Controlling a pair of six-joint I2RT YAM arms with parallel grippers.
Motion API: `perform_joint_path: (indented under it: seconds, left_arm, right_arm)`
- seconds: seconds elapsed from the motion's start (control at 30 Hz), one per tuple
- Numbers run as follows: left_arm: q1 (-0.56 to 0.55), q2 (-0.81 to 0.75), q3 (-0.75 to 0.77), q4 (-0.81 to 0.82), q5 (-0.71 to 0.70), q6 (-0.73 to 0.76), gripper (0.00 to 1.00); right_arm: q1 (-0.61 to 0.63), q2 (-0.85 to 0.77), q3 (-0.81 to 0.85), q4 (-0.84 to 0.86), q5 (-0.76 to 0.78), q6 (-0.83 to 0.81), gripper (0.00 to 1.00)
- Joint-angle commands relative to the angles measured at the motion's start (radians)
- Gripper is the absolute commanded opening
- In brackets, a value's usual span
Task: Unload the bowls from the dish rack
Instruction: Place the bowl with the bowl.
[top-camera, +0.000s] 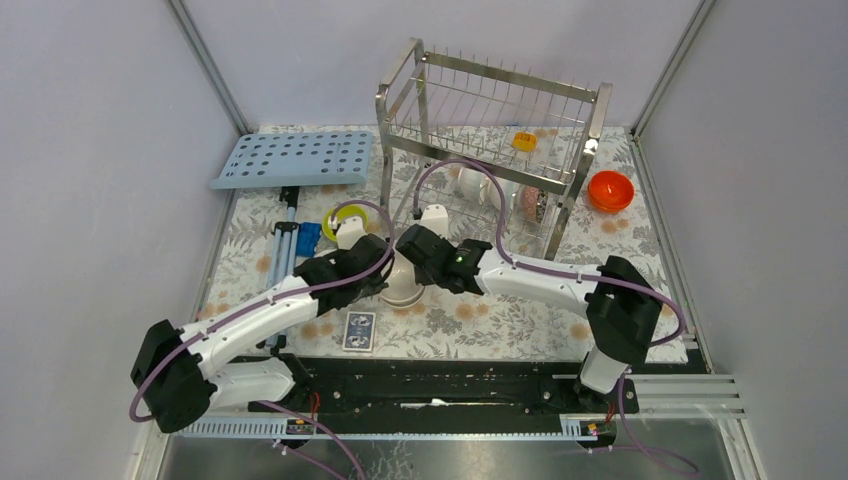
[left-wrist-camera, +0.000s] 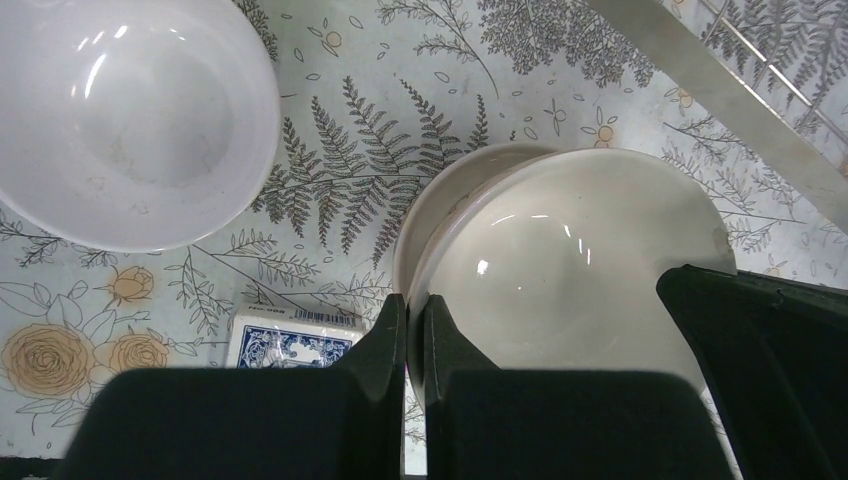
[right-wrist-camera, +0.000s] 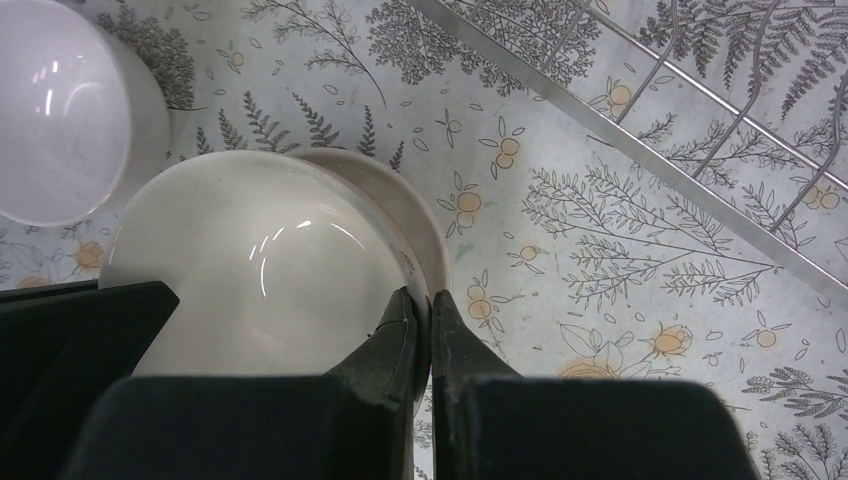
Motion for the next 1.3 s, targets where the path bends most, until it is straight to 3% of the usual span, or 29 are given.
perform_joint_path:
  seconds: [0.0,0.53,0.73,0.87,1.27]
  left_arm:
    - [0.005,0.035,-0.007,0.080,0.016,0.015,0.00]
    - [0.017,0.069,-0.057,0.127,0.020,0.018,0.00]
    - [0.018,0.073,-0.062,0.126,0.016,0.023,0.00]
    - [0.018,0.076,-0.062,0.124,0.019,0.025,0.10]
    - [0.018,0.058,-0.046,0.101,0.019,0.036,0.39]
  right_arm:
    - [-0.012,0.005,-0.001,0.096,-0.003,0.012,0.00]
    - [-0.031,0.026,-0.049,0.145,-0.050,0.019,0.00]
    - [-0.031,0.034,-0.052,0.147,-0.059,0.019,0.09]
    - [-0.031,0.030,-0.063,0.149,-0.057,0.026,0.22]
    - [-0.031,0.005,-0.055,0.130,-0.060,0.026,0.44]
